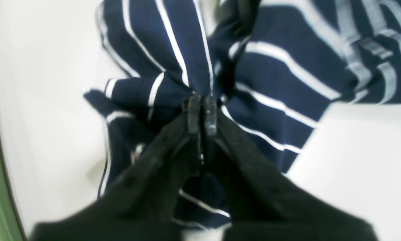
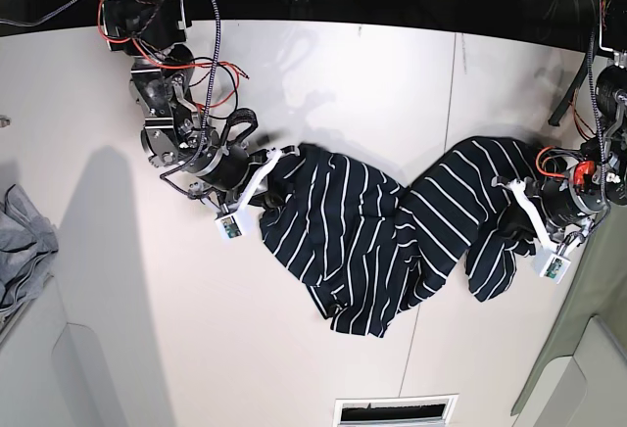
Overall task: Layout the t-shirt on the table in an organized manner, then fold the t-shirt properly
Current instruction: 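Grasp the striped shirt's two ends with left and right grippers, then lift and stretch the shirt apart, shaking it flat onto the table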
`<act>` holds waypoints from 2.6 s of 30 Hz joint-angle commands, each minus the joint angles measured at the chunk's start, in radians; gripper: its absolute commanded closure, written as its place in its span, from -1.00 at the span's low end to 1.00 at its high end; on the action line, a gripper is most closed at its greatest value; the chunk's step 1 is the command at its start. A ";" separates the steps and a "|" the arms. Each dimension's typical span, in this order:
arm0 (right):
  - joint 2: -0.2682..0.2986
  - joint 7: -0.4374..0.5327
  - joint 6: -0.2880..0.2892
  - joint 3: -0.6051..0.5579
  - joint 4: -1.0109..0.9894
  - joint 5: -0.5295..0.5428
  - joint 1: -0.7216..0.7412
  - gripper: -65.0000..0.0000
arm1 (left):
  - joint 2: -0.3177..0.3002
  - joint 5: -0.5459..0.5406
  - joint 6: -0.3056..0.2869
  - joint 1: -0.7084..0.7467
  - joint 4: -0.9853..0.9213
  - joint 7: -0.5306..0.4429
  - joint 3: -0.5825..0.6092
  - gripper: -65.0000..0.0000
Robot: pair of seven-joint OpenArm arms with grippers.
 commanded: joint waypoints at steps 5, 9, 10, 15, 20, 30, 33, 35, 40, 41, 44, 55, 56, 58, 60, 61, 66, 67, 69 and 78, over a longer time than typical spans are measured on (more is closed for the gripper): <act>0.003 -0.006 0.006 0.001 0.014 -0.007 0.013 1.00 | -0.019 -0.006 -0.003 -0.018 0.017 0.003 -0.008 0.09; 0.002 -0.003 0.003 0.001 0.014 -0.004 0.016 1.00 | -0.019 -0.006 0.000 -0.018 0.017 0.038 -0.008 0.09; 0.002 -0.002 0.003 0.001 0.014 -0.004 0.016 1.00 | -0.018 -0.008 -0.007 -0.018 0.017 0.036 -0.008 0.09; 0.002 -0.003 0.004 0.001 0.014 -0.004 0.013 1.00 | -0.012 -0.100 -0.097 -0.018 0.016 0.028 -0.005 0.09; 0.002 -0.003 0.004 0.001 0.014 -0.004 0.013 1.00 | 0.028 -0.064 -0.097 -0.018 0.002 -0.003 0.001 0.09; 0.000 -0.008 0.014 0.001 0.014 -0.003 0.013 1.00 | 0.045 0.032 -0.050 -0.047 -0.053 -0.076 0.011 1.00; 0.000 -0.034 0.066 0.001 0.014 -0.001 0.009 1.00 | -0.023 0.027 -0.018 -0.095 0.007 -0.065 0.011 1.00; 0.000 -0.066 0.067 0.001 0.026 0.035 -0.010 1.00 | -0.080 0.027 -0.018 -0.119 0.071 -0.052 0.011 1.00; 0.000 -0.079 0.076 0.001 0.157 0.089 -0.122 1.00 | -0.193 -0.013 -0.018 -0.158 0.211 -0.016 0.011 1.00; 0.000 -0.079 0.080 0.001 0.194 0.094 -0.147 1.00 | -0.206 -0.014 -0.018 -0.169 0.228 -0.016 0.011 1.00; 0.000 -0.096 0.082 0.001 0.311 0.094 -0.223 1.00 | -0.227 -0.013 -0.018 -0.202 0.241 -0.015 0.011 1.00; 0.066 -0.297 0.086 0.001 0.606 0.298 -0.415 1.00 | -0.285 -0.013 0.008 -0.241 0.241 0.021 0.011 1.00; 0.079 -0.312 0.085 0.001 0.626 0.320 -0.430 1.00 | -0.288 -0.013 0.008 -0.250 0.241 0.026 0.011 1.00; 0.104 -0.333 0.086 0.001 0.665 0.346 -0.458 1.00 | -0.288 -0.014 0.008 -0.272 0.241 0.037 0.011 1.00; 0.128 -0.351 0.086 0.001 0.697 0.360 -0.486 1.00 | -0.288 -0.021 0.008 -0.291 0.241 0.032 0.011 1.00; 0.137 -0.352 0.086 0.001 0.713 0.363 -0.500 1.00 | -0.287 -0.029 0.008 -0.301 0.241 0.021 0.011 1.00; 0.152 -0.358 0.086 0.001 0.768 0.363 -0.564 1.00 | -0.255 -0.093 -0.028 -0.374 0.241 -0.020 0.014 1.00; 0.149 -0.358 0.086 0.001 0.774 0.364 -0.573 1.00 | -0.241 -0.101 -0.030 -0.391 0.241 -0.019 0.020 1.00; 0.149 -0.359 0.090 0.001 0.785 0.370 -0.587 1.00 | -0.209 -0.109 -0.031 -0.425 0.241 -0.020 0.050 1.00; 0.143 -0.446 0.092 0.000 0.792 0.457 -0.597 1.00 | -0.004 0.045 -0.028 -0.621 0.198 -0.091 0.410 1.00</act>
